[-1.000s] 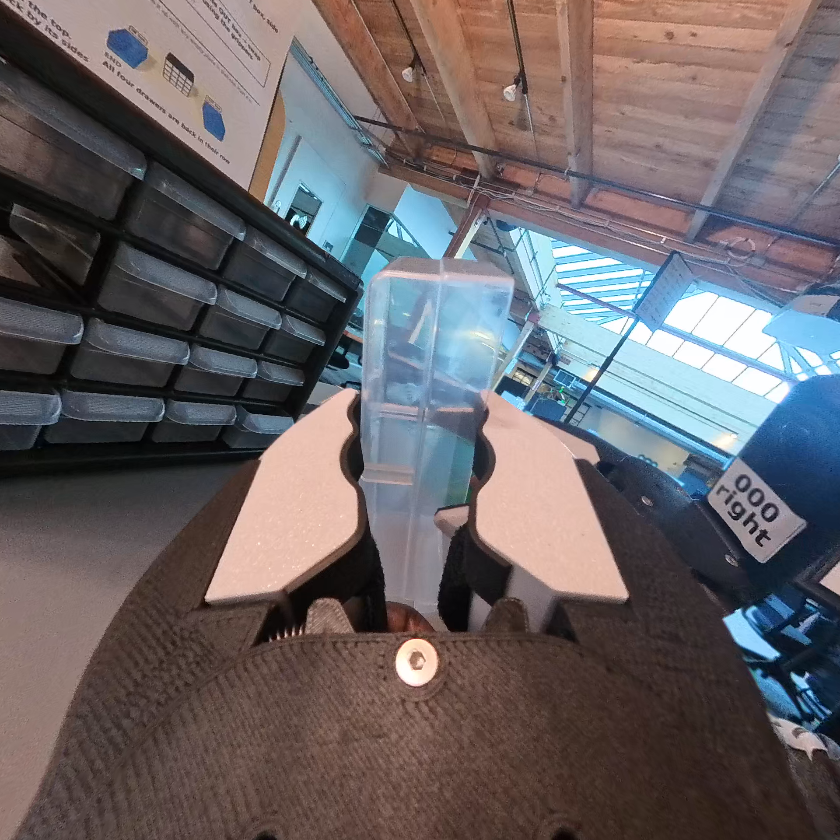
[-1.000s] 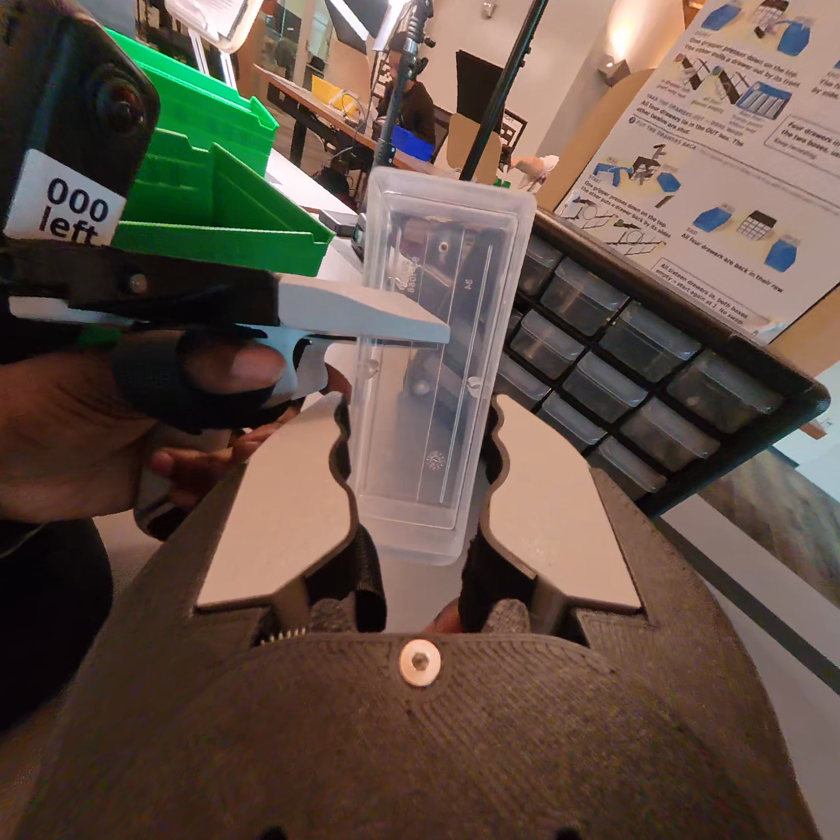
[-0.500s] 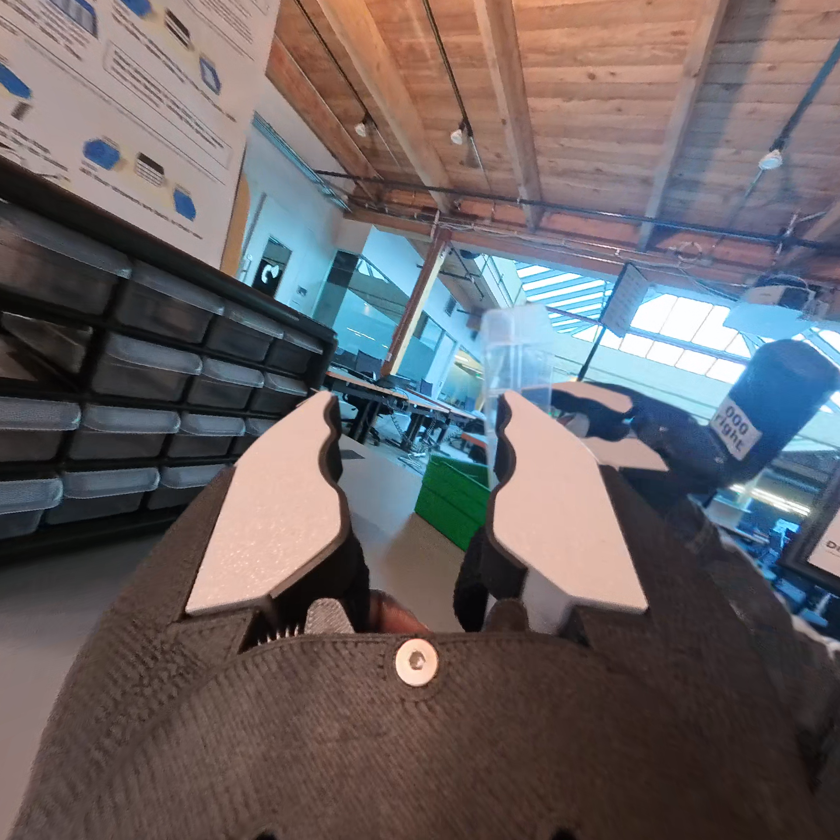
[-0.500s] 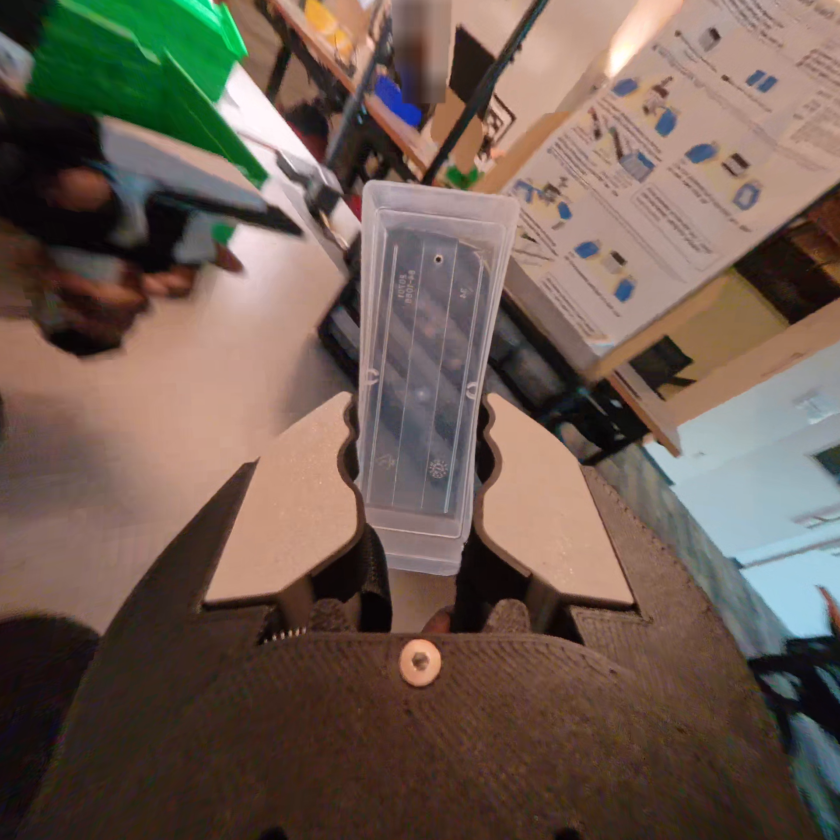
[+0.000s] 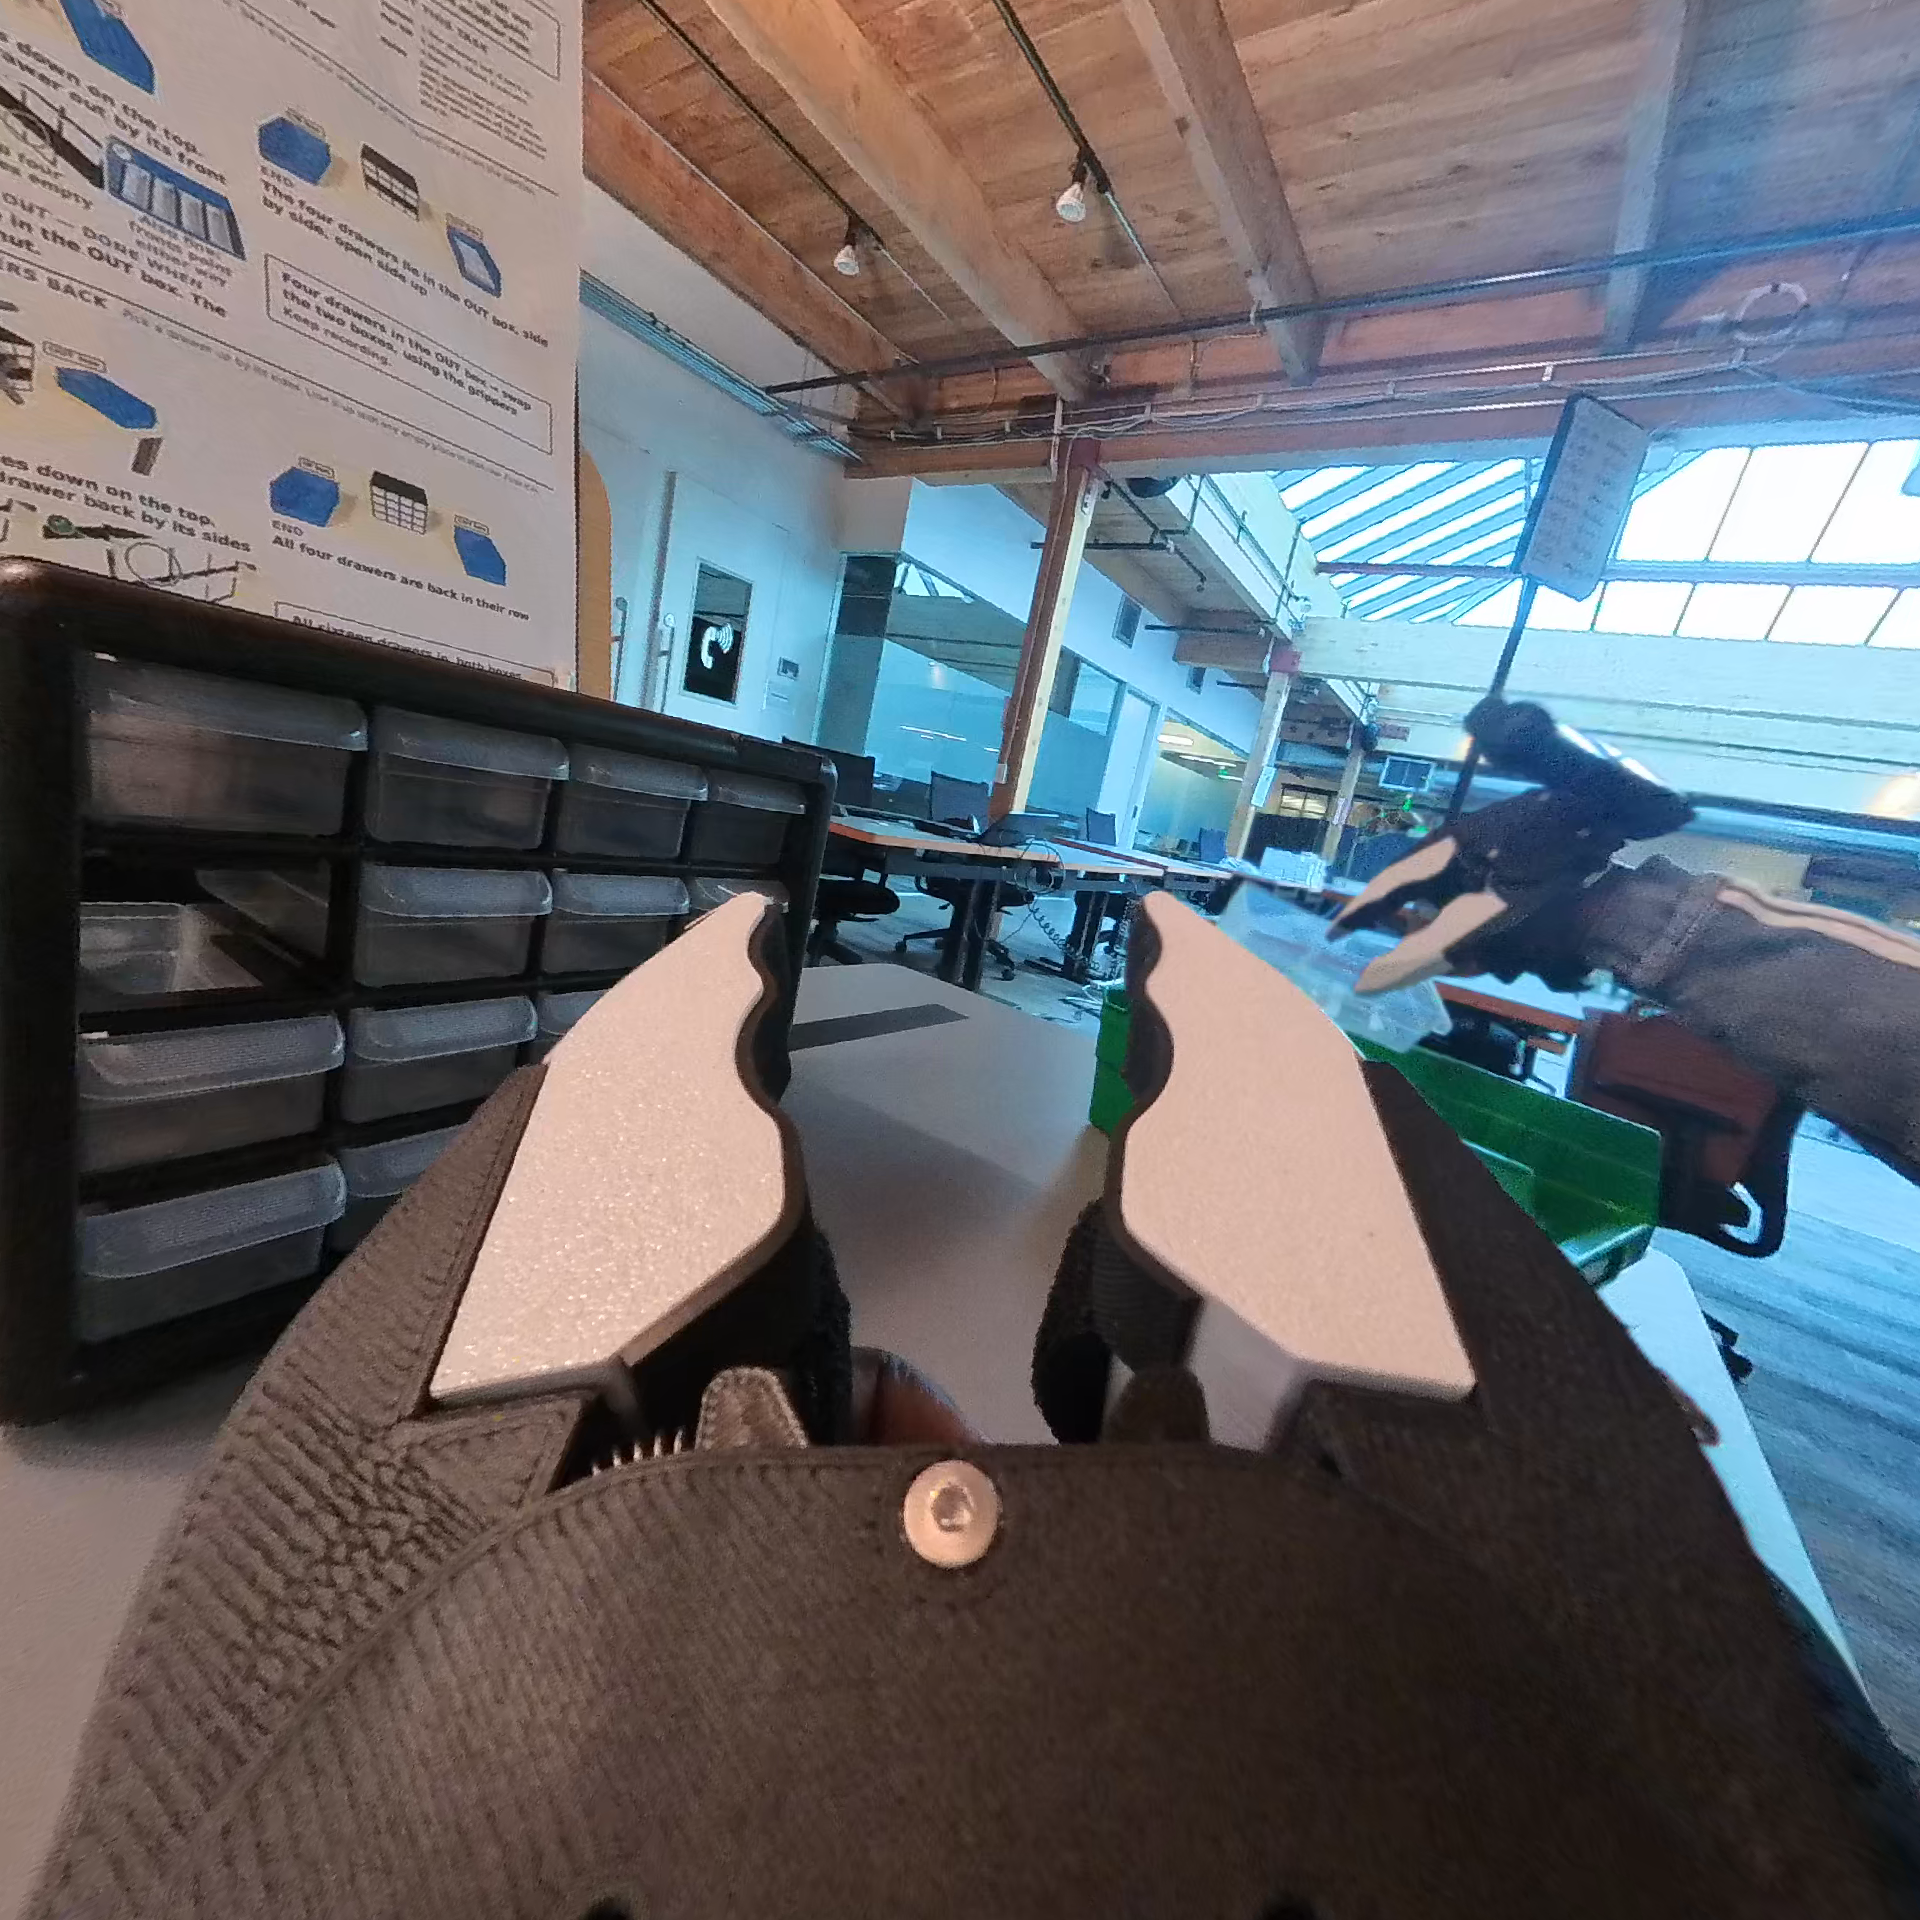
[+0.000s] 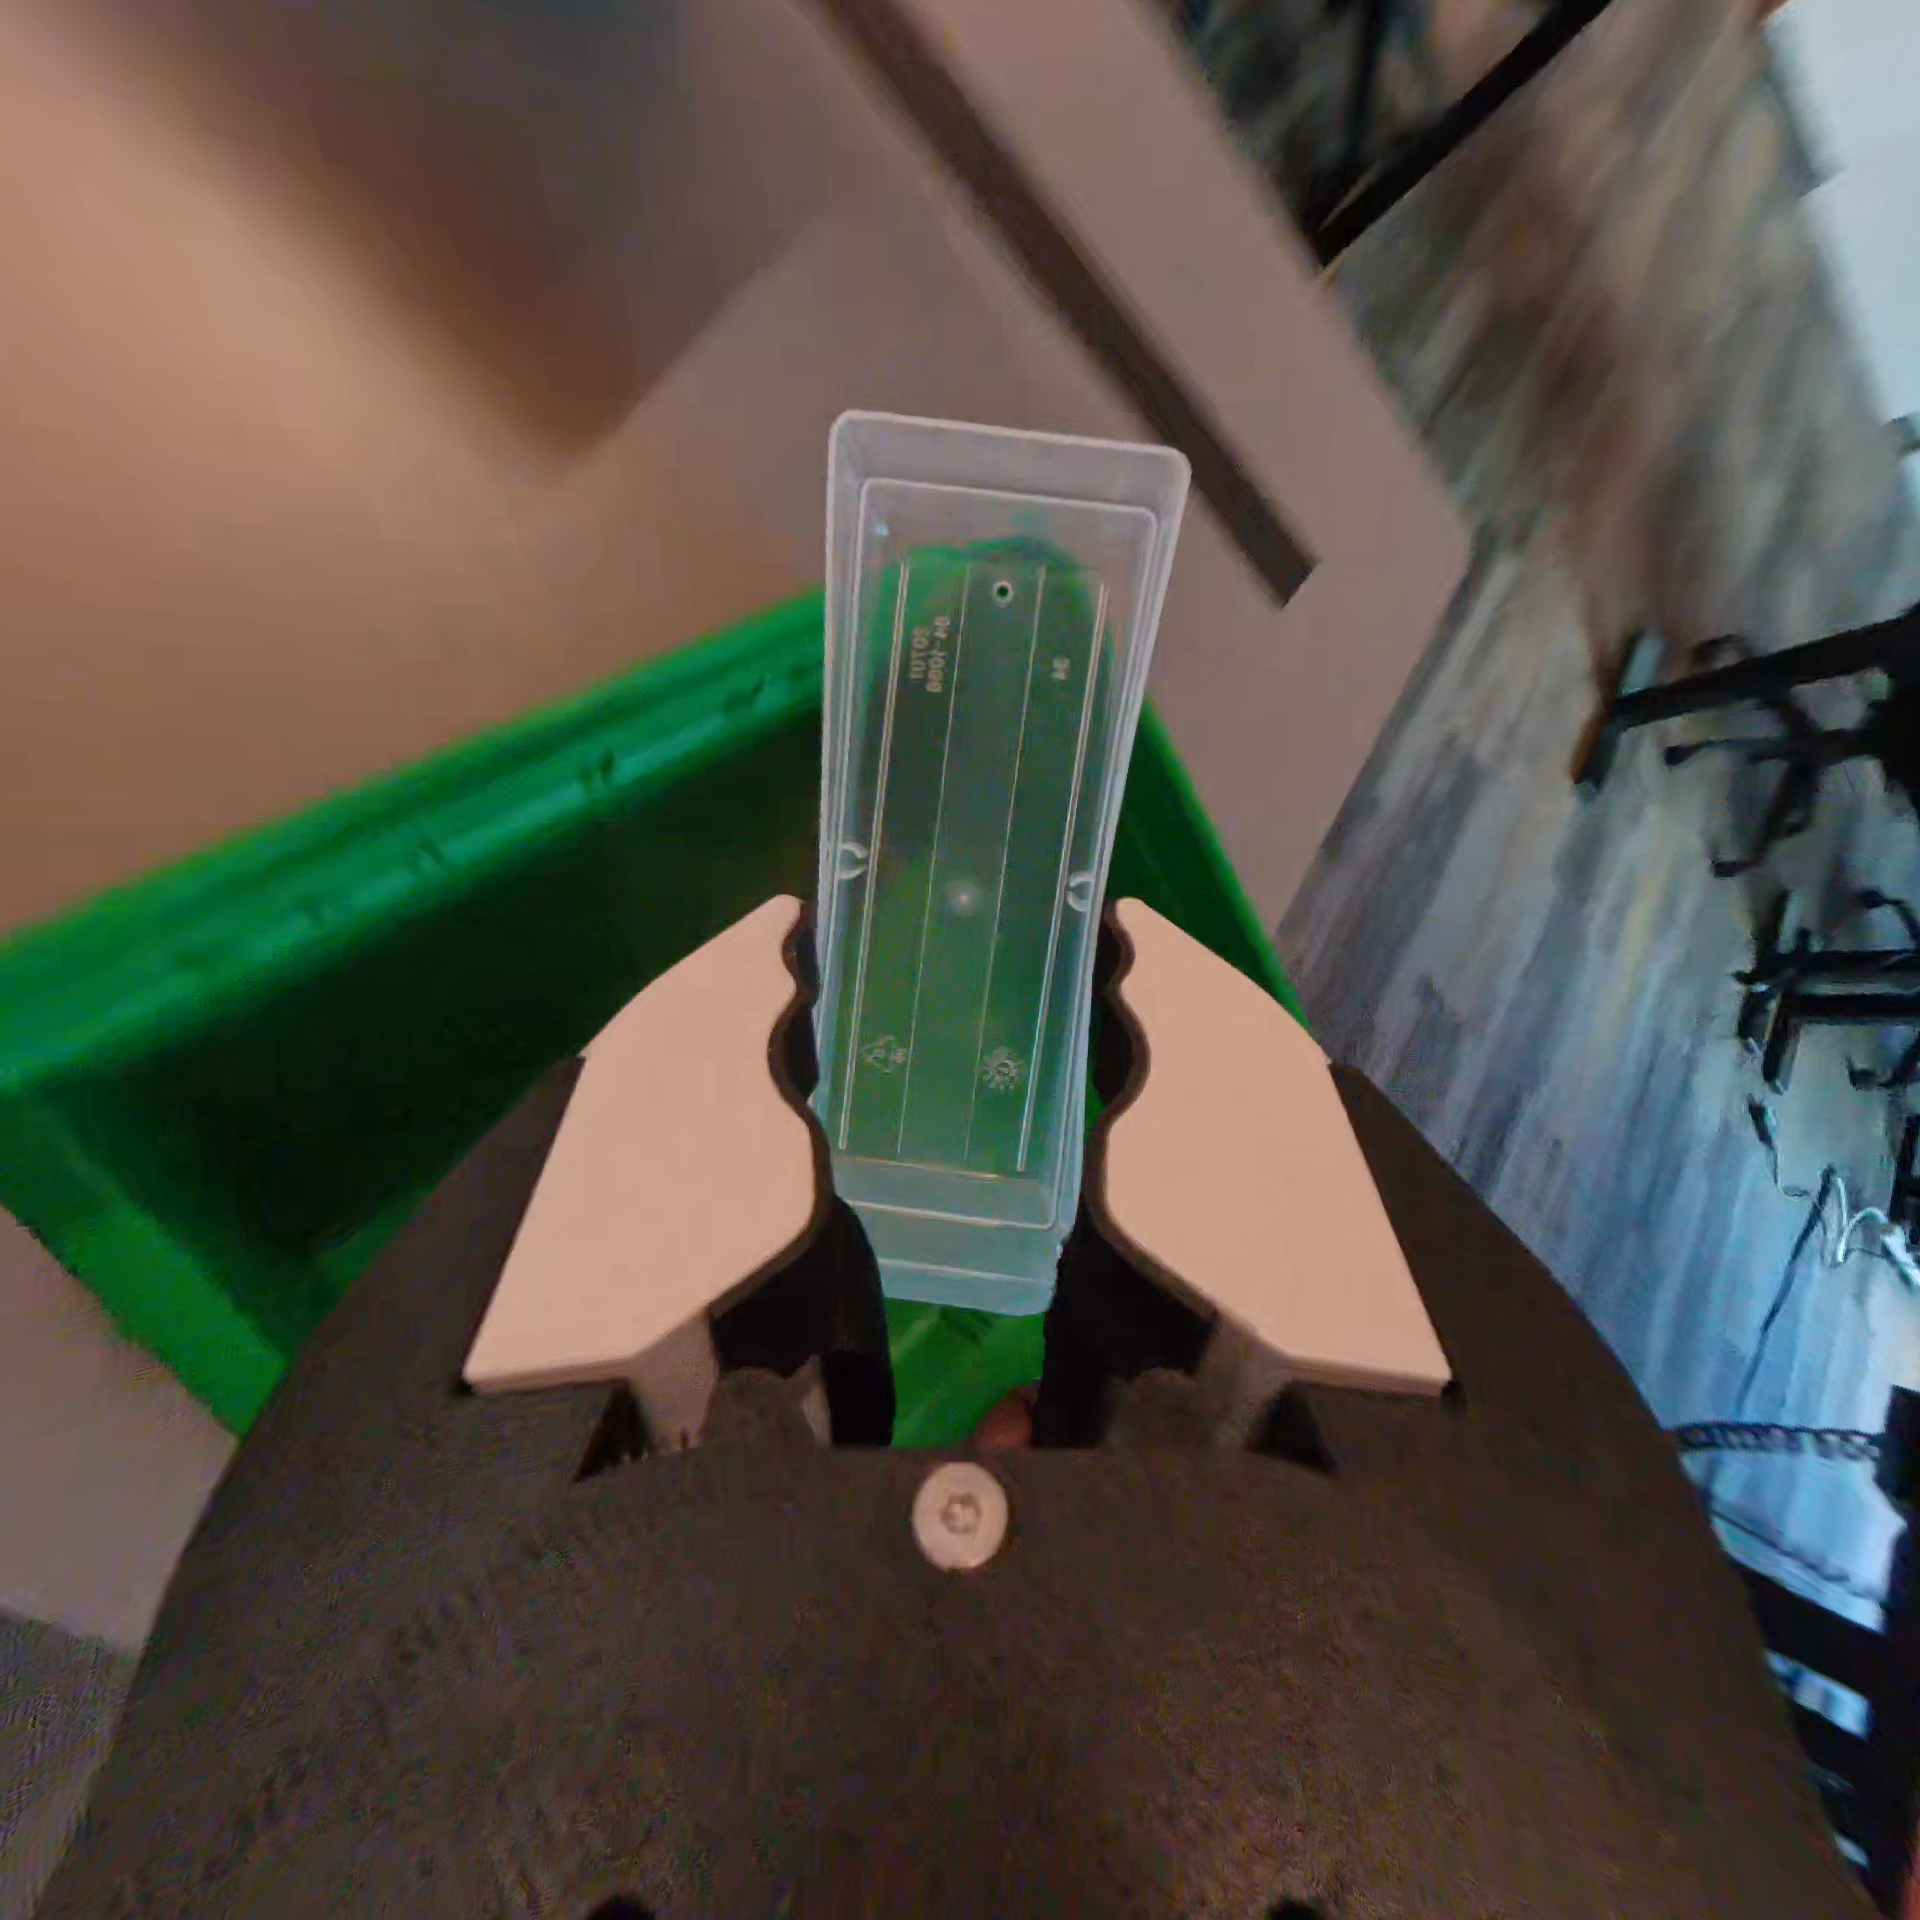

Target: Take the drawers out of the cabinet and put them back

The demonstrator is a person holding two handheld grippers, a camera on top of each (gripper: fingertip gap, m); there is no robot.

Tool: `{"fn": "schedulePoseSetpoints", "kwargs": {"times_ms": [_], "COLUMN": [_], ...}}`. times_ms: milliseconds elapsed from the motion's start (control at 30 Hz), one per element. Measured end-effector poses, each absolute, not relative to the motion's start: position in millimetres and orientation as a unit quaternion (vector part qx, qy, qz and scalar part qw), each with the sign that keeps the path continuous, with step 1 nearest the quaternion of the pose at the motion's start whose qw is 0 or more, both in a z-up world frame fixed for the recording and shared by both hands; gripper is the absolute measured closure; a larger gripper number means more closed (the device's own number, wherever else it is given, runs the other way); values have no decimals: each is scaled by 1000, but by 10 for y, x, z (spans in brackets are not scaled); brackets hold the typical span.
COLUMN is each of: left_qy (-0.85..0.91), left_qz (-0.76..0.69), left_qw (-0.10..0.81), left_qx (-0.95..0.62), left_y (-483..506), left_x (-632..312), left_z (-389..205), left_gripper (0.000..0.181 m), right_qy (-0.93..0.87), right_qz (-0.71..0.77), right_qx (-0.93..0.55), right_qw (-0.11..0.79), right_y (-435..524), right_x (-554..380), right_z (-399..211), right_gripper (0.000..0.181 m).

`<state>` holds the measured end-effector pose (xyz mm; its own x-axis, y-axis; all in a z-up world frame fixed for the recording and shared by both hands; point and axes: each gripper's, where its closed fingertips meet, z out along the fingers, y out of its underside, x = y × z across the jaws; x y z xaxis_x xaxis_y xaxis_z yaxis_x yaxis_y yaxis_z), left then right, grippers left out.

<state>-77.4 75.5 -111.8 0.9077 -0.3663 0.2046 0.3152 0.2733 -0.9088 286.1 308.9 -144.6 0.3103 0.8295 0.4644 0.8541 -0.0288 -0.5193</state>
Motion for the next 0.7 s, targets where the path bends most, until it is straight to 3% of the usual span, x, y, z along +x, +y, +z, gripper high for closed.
{"fn": "schedulePoseSetpoints", "kwargs": {"times_ms": [133,300,700], "left_qy": [29,33,39], "left_qz": [-206,-201,-204], "left_qw": [803,801,795], "left_qx": [-559,-562,-570], "left_y": [747,758,781], "left_x": [-777,-793,-771], "left_z": [-1107,-1129,-1180], "left_gripper": [124,125,125], "right_qy": [-683,-755,-795], "right_qz": [-70,-100,-160], "right_qx": [-685,-628,-579], "right_qw": [244,160,79], "right_y": [3193,3363,3659], "right_x": [3077,3044,3100], "right_z": [-1990,-2349,-2678], "right_gripper": [129,129,126]}}
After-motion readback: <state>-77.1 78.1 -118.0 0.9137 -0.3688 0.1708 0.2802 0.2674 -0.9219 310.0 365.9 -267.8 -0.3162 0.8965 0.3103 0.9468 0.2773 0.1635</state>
